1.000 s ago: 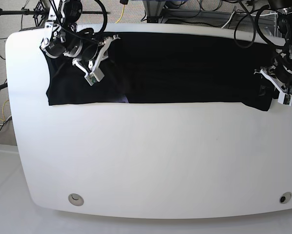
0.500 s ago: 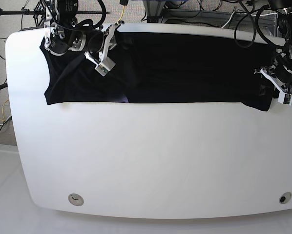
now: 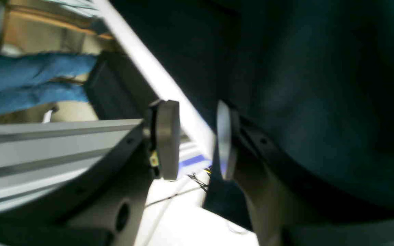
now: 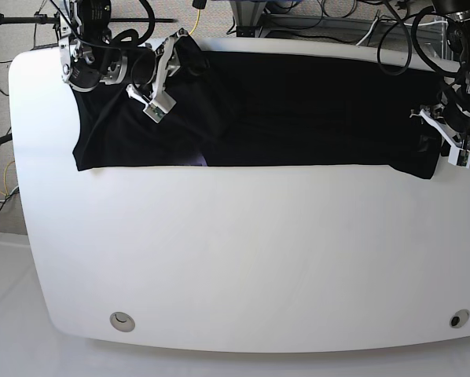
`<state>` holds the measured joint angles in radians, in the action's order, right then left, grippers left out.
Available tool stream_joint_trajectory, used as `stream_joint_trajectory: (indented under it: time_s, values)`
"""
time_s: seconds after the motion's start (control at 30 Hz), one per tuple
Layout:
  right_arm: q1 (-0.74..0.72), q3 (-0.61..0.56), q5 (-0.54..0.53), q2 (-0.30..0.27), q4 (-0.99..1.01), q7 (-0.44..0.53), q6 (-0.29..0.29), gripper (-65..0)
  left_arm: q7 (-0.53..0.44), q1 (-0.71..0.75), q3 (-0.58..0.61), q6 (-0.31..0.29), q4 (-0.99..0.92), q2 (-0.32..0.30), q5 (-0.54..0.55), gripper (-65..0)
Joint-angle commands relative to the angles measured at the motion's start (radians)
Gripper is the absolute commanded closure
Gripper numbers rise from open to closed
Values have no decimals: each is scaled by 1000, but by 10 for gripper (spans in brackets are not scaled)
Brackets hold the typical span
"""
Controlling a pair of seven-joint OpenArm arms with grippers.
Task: Fold the T-shirt properly
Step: 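Lift the shirt end with the right gripper and fold it toward the left gripper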
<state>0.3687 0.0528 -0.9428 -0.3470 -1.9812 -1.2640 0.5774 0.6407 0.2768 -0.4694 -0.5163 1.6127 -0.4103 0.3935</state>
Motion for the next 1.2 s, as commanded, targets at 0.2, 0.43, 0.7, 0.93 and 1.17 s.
stream_joint_trajectory:
  time_s: [0.2,0.43,0.7,0.93,1.17]
  values:
    - [-50,-3,-14,-59,2,31,4,-159,-16,0,-7,0,16,-20,13,-333]
    - [-74,-20,11,-69,3,18,9,-253,-18,2,-11,2,13,-22,11,-333]
    - [-96,-29,66,-57,-3,8,11,-311,-21,-1,-11,1,13,-21,11,-333]
    - [-100,-10,117,-11,-22,1,14,-342,-29,-4,-9,4,3,-24,6,-333]
    - [-101,-5,128,13,-28,4,11,-336,-43,-5,-7,9,9,-21,3,-332]
